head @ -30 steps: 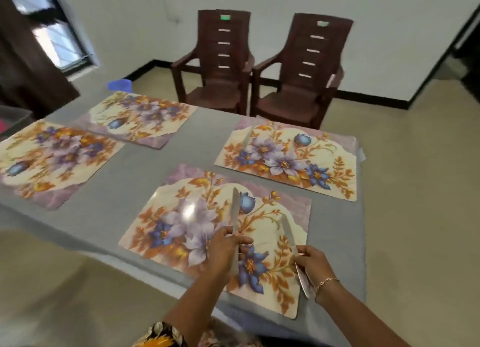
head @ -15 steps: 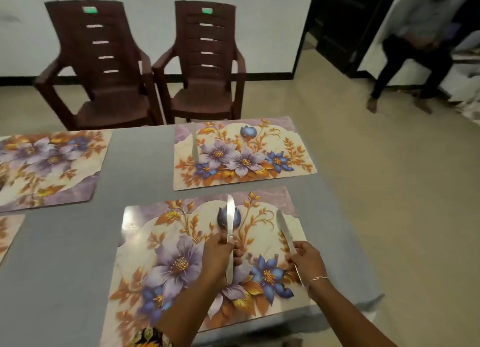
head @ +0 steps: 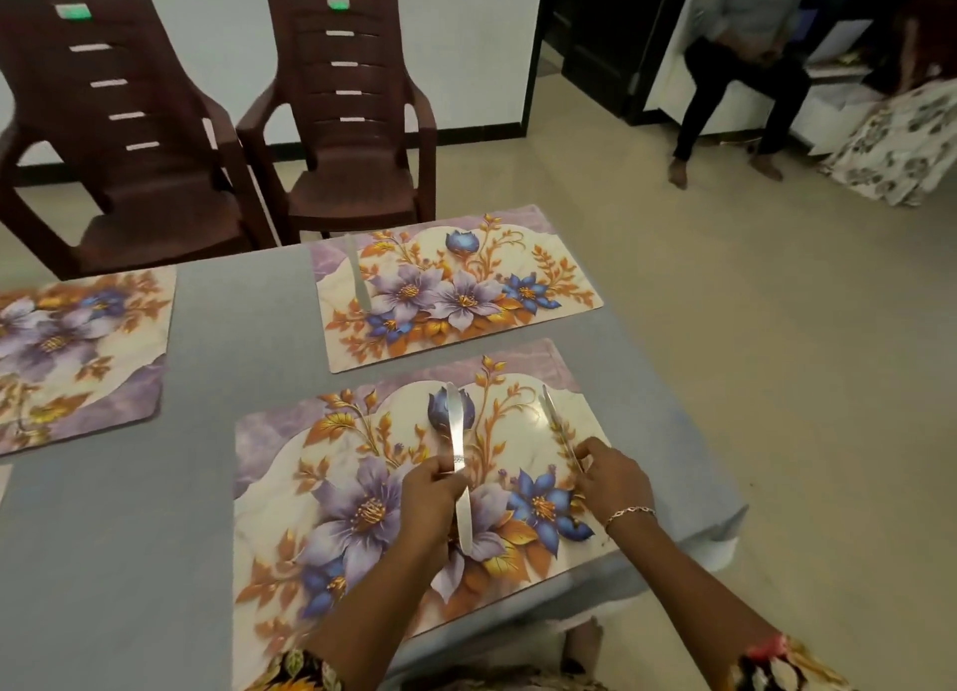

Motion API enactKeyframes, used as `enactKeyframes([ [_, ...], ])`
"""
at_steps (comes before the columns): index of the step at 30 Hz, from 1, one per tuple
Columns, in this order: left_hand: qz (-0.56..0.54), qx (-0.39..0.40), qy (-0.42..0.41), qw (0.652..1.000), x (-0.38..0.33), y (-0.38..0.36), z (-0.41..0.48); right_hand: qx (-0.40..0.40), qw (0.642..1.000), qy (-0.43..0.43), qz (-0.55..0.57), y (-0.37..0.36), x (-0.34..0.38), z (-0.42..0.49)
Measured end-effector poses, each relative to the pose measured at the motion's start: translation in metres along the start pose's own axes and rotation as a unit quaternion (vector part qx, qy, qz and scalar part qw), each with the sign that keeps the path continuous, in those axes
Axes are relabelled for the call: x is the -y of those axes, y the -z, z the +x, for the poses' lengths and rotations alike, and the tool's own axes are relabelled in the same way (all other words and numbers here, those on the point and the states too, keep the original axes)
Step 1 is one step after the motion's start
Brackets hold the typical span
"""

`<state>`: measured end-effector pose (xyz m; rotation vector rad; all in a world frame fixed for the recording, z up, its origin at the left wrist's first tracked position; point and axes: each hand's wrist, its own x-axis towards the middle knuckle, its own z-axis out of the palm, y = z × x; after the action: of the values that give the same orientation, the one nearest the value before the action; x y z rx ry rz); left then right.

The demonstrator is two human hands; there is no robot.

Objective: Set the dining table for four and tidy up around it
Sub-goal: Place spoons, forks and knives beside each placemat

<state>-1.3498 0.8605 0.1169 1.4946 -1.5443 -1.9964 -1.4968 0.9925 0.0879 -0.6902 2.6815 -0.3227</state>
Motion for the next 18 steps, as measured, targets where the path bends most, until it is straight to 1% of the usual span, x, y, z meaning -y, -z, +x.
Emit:
enactKeyframes([
  [2, -0.001, 0.007, 0.001, 1.000, 0.001, 0.003, -0.001, 0.000, 1.000, 0.002, 0.019, 0.000, -0.003, -0.001],
  [10, 0.002, 0.014, 0.015, 1.000, 0.013, 0.009, 0.007, -0.022, 0.998, 0.049, -0.033, -0.015, -0.003, -0.012],
  [18, 0.040, 0.029, 0.004, 0.999, 0.017, 0.013, 0.008, -0.012, 1.000, 0.010, 0.001, -0.014, -0.003, -0.008],
])
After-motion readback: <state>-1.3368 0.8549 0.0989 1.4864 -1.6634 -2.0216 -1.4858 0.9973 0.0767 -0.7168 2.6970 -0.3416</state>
